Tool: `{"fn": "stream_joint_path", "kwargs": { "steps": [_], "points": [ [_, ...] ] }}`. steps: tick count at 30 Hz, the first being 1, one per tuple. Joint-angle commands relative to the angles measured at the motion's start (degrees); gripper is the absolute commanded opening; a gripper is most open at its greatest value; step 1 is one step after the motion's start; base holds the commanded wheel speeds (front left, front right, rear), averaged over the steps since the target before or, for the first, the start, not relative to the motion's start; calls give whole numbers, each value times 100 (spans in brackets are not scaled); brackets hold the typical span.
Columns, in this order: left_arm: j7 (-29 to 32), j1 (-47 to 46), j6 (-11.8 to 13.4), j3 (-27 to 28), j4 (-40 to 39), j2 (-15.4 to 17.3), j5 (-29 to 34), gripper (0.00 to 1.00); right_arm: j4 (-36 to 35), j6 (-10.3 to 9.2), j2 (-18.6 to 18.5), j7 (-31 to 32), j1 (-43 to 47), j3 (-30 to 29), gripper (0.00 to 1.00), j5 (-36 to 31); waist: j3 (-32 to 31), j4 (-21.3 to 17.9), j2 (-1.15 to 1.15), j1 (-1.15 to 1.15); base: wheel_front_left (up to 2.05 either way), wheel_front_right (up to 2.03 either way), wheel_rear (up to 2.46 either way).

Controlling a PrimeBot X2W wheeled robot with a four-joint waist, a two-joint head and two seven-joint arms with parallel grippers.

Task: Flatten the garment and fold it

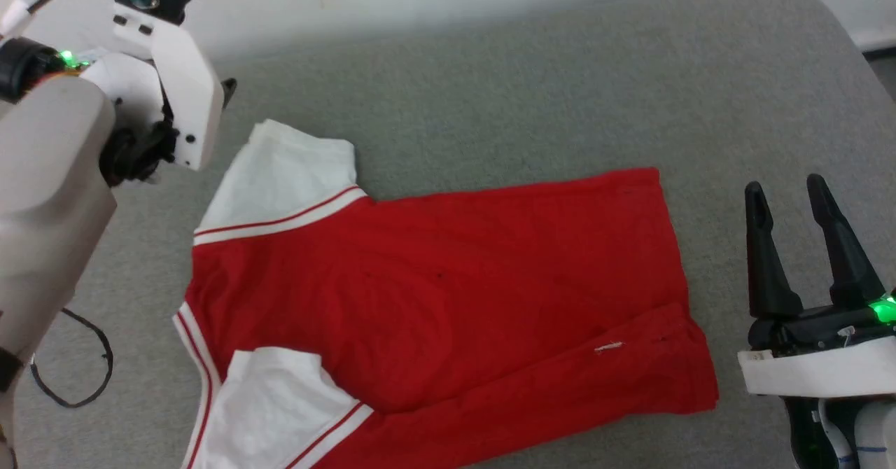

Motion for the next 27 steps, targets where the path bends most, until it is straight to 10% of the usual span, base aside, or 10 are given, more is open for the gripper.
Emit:
{"fn": "stream_joint_path", "kwargs": {
  "steps": [1,20,21,22,27],
  "points": [
    [138,-143,-51,-46,129,-35,-42,100,-22,-4,16,-43,-91,41,100,-43,554,-431,-1,-2,0,0,0],
    [2174,-698,-355,-487,1166,-139,-389,100,470,-4,-114,-234,-671,454,100,-85,1369,-759,-1,-2,0,0,0],
    [2180,-681,-362,-501,1160,-145,-407,33,501,-4,-125,-239,-672,453,100,-88,1340,-744,-1,-2,0,0,0],
    [2180,-654,-369,-514,1144,-146,-433,0,536,-4,-143,-243,-671,452,100,-89,1293,-728,-1,-2,0,0,0],
    [2000,-554,-390,-574,973,-107,-503,0,611,-4,-299,-203,-716,407,100,-106,1019,-612,-1,-2,0,0,0]
  ]
}}
